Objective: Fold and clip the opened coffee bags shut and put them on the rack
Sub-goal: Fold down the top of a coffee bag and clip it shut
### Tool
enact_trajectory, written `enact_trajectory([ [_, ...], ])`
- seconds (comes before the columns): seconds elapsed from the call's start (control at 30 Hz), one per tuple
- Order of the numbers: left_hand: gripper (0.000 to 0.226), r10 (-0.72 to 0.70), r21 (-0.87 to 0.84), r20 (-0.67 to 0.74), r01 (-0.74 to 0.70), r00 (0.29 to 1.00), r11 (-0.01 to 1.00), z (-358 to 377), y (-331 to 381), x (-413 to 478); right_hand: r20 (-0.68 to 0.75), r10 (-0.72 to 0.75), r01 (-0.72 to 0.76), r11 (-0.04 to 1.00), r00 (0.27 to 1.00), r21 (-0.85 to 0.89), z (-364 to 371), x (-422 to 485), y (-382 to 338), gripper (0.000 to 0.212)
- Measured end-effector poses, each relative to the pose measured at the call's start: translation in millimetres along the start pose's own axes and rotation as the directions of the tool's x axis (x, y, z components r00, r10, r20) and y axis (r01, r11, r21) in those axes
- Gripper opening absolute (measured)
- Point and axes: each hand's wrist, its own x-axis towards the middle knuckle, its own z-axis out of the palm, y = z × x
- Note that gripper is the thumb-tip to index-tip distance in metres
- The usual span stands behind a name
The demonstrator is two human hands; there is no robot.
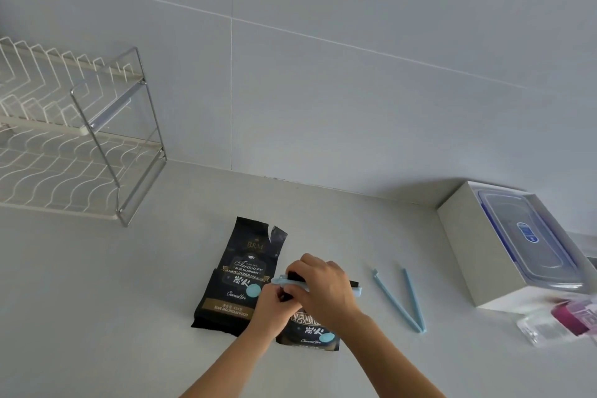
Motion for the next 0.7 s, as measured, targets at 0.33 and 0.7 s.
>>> enact_trajectory([
  [0.33,0.014,0.032,0.223,-0.120,-0.004,0.992,0.975,-45.1,5.1,-6.6,-0.042,0.048,-0.045,0.997,0.998,0.063,3.4,-2.0,0.1,0.013],
  [0.7,0.011,0.256,0.511,-0.092,-0.175,0.962,0.841,-52.2,16.8,-6.2,-0.043,0.079,-0.077,0.996,0.996,0.054,7.7,-4.7,0.9,0.013],
])
